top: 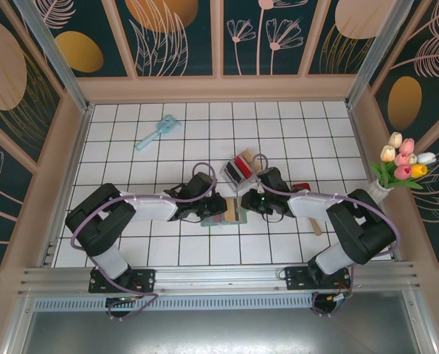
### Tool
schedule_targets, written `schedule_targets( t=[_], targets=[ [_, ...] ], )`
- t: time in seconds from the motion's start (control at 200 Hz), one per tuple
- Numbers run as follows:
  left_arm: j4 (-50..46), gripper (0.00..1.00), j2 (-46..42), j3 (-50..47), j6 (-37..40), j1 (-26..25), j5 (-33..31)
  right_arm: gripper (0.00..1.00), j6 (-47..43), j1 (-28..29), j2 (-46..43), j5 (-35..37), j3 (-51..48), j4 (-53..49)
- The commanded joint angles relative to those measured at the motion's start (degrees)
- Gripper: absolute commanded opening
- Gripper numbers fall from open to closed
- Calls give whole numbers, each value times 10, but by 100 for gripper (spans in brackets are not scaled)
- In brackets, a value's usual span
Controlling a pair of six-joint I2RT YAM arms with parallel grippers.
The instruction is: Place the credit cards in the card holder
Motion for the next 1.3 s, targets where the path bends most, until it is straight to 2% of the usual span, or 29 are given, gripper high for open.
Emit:
schedule_targets(
  t=[0.0, 0.19, 0.305, 0.565, 0.641, 0.761, 0.836, 0.911, 1.086, 1.291],
  targets=[
    [30, 21, 23, 23, 9, -8, 35, 25, -7, 11, 11, -20, 12, 1],
    [42, 26, 38, 35, 5, -13, 49, 25, -7, 11, 7, -14, 12, -4],
    [-18, 28, 14, 33, 9, -13, -17, 26, -16, 11, -5, 10, 20, -28],
    [-81, 56, -129, -26, -18, -12, -163, 43, -83, 19, -47, 140, 76, -160],
    [-99, 64, -149, -42, -27, -7, -180, 48, -95, 35, -52, 159, 92, -185],
    [-90, 66, -155, -71, -46, 8, -166, 59, -106, 84, -50, 171, 119, -206],
    [-74, 67, -156, -86, -60, 19, -154, 61, -97, 107, -28, 227, 146, -244],
    [-59, 69, -157, -102, -71, 26, -146, 66, -96, 128, -4, 253, 162, -255],
    [-51, 71, -151, -114, -78, 35, -133, 68, -65, 170, 52, 316, 193, -296],
    [-24, 70, -122, -104, -60, 35, -91, 65, -54, 177, 78, 316, 191, -298]
  ],
)
